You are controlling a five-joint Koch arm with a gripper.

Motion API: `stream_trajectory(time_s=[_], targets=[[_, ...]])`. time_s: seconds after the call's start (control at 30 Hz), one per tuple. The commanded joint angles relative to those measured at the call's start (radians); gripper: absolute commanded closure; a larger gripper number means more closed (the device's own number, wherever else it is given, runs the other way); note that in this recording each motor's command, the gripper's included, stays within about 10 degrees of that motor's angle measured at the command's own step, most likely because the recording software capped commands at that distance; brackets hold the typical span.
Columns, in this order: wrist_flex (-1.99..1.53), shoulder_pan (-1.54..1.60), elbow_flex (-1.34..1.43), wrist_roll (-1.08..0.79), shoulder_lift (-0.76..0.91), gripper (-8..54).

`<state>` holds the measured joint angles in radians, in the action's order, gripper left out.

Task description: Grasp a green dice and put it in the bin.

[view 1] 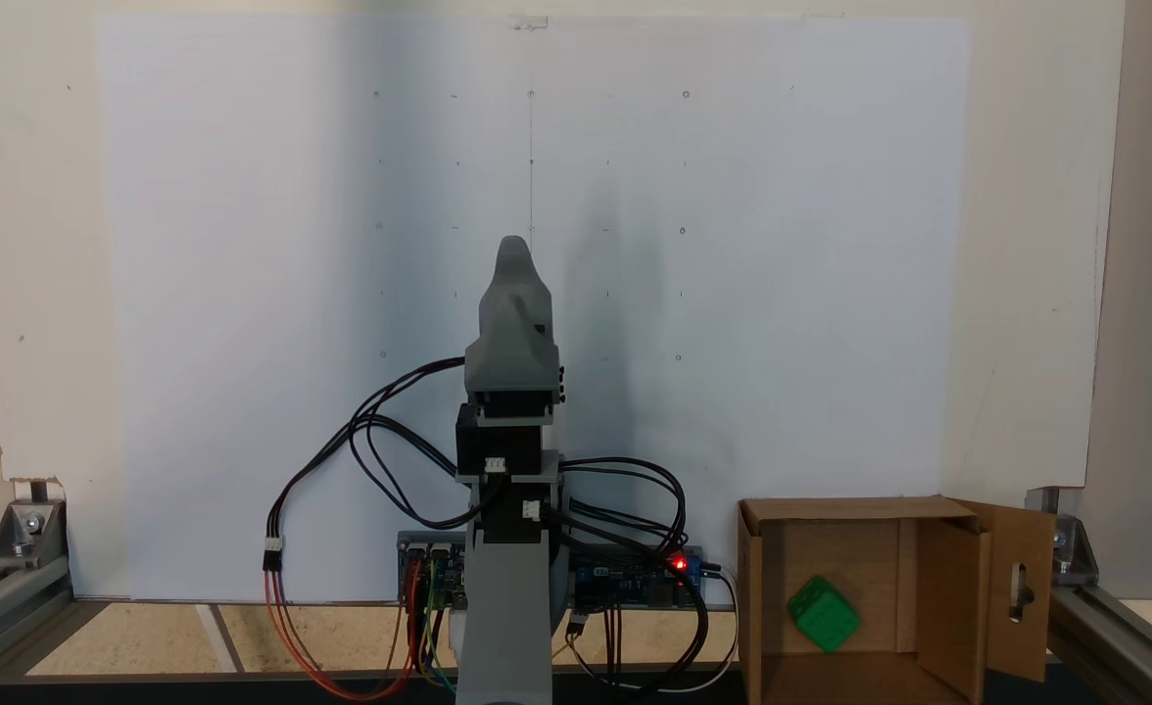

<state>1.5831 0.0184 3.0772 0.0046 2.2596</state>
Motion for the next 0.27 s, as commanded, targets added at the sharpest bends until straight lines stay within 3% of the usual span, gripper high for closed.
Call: stream_trajectory(time_s=[0.0, 0.23], targets=[[0.058, 0.000, 0.049, -0.008, 0.107, 1.0], [0.058, -0.005, 0.049, -0.009, 0.107, 1.0]])
